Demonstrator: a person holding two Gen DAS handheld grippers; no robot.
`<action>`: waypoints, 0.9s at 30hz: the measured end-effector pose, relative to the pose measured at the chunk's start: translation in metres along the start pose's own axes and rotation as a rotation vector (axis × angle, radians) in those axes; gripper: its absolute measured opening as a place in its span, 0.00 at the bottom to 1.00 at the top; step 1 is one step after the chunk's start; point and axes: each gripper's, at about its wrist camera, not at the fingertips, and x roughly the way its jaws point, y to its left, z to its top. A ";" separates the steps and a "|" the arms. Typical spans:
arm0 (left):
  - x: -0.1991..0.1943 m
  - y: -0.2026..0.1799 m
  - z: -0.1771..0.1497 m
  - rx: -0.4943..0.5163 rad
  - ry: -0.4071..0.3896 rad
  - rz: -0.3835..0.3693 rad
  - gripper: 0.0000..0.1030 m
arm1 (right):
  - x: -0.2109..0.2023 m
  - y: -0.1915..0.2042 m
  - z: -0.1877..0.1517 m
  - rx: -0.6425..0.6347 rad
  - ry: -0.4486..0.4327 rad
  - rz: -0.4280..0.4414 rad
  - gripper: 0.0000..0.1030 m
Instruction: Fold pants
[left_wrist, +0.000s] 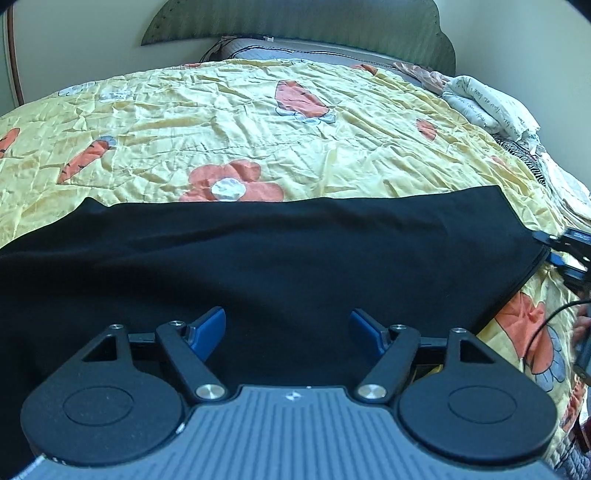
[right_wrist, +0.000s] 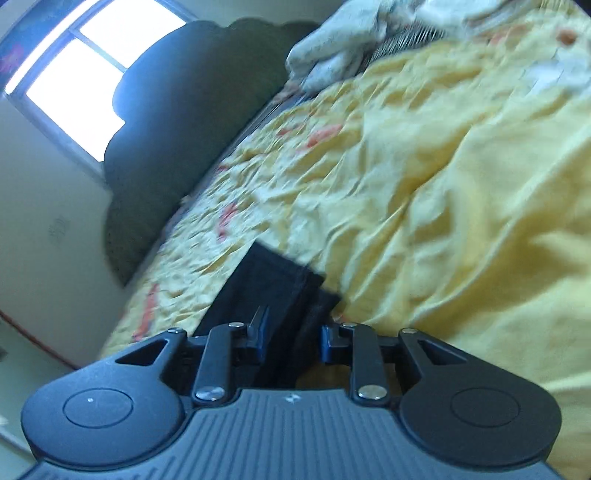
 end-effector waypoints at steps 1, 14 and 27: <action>0.001 0.000 0.000 -0.001 0.001 0.002 0.74 | -0.009 0.000 0.000 -0.008 -0.034 -0.046 0.26; 0.007 -0.015 -0.003 0.033 0.010 -0.027 0.76 | -0.025 0.009 -0.013 0.016 0.058 0.019 0.60; 0.007 -0.029 -0.002 0.064 0.002 -0.060 0.78 | -0.041 0.005 -0.005 0.005 -0.063 0.037 0.64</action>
